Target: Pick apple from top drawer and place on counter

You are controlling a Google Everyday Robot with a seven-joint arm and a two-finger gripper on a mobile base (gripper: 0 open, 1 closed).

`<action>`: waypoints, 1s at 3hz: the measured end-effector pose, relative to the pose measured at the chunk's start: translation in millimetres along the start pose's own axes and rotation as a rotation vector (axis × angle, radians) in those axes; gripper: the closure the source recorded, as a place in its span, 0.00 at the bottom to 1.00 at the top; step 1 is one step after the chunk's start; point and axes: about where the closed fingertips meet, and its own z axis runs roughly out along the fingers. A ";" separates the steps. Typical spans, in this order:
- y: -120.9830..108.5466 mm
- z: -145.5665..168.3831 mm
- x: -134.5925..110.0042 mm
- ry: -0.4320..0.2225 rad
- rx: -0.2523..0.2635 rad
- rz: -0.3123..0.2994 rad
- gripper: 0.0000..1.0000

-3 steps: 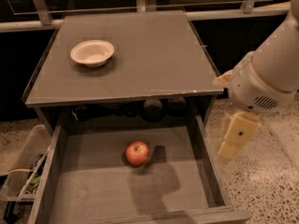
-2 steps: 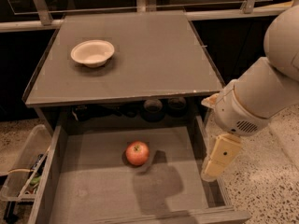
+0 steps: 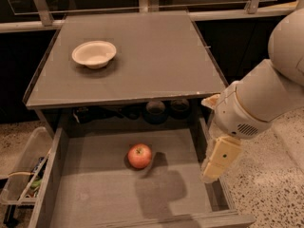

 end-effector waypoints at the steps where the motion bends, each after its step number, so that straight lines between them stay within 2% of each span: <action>1: -5.9 20.6 -19.3 -0.082 0.023 -0.043 0.00; 2: -18.2 47.0 -35.9 -0.184 0.045 -0.063 0.00; 3: -22.5 75.0 -41.4 -0.284 0.035 -0.036 0.00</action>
Offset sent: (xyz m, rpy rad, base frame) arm 0.0592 0.0695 -0.0497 0.2812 -0.1611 0.0790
